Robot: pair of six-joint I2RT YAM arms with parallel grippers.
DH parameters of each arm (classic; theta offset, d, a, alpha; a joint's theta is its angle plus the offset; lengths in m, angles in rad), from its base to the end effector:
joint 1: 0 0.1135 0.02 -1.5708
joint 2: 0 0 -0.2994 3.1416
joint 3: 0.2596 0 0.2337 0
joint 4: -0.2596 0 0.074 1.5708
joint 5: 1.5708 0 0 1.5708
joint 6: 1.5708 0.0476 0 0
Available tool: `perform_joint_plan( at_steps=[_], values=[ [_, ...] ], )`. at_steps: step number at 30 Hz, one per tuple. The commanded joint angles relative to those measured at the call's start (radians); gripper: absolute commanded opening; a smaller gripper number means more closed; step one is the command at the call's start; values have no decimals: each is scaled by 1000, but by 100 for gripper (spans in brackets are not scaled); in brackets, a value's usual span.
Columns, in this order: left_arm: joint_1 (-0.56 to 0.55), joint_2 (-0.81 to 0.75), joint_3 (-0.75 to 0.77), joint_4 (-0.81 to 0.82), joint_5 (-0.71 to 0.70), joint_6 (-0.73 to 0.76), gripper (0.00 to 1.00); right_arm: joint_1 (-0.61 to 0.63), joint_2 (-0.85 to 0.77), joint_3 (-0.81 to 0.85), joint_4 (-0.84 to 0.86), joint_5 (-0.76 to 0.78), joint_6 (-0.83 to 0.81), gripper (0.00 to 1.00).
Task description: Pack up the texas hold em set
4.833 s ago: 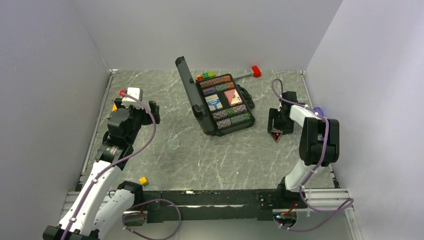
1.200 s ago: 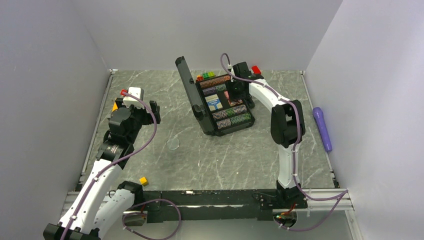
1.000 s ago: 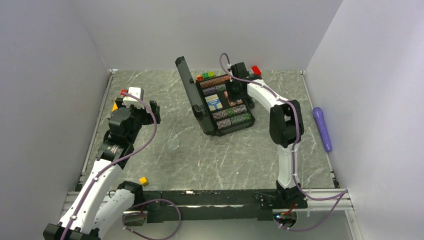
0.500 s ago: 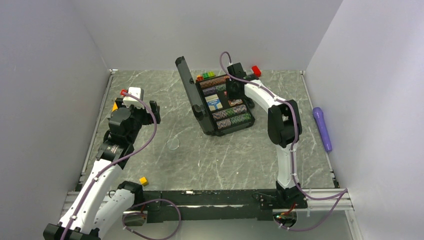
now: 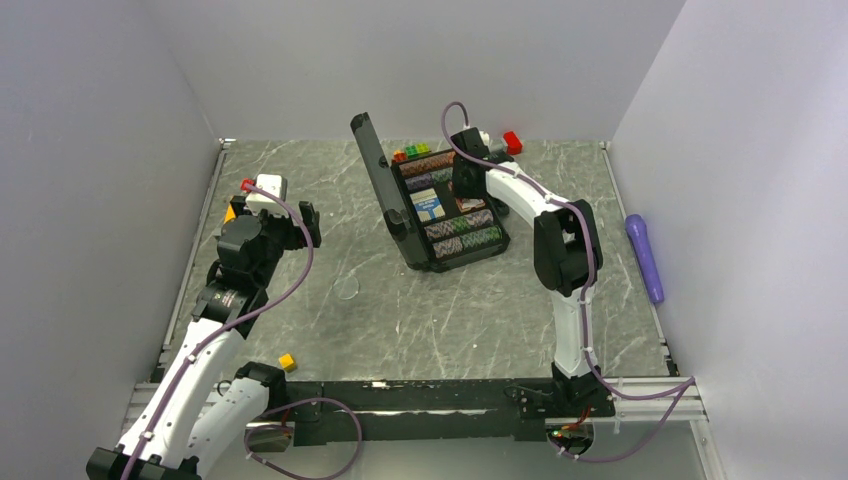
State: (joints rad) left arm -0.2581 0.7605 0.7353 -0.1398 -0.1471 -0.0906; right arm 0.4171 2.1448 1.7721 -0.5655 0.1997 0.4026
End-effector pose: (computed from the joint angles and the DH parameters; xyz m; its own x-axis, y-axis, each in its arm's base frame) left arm 0.1467 -0.0315 0.3543 -0.1684 -0.0481 -0.9846 0.0979 0.9931 -0.0653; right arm 0.4483 0.1883 0.2412 -0.7920 0.0691 -0.6067 0.0223 0.9962 0.0845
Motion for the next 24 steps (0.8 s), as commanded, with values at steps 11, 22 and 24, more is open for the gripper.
perform_joint_plan(
  at_steps=[11, 22, 24],
  values=[
    [4, -18, 39, 23, 13, -6, 99, 19, 4, -33, -8, 0, 74, 41],
    [3, -3, 36, 16, 18, -15, 99, 22, -25, 0, -31, 13, 56, 70],
    [5, 5, 35, 9, 18, -21, 99, 22, -40, 4, -31, 11, 44, 76]
  ],
)
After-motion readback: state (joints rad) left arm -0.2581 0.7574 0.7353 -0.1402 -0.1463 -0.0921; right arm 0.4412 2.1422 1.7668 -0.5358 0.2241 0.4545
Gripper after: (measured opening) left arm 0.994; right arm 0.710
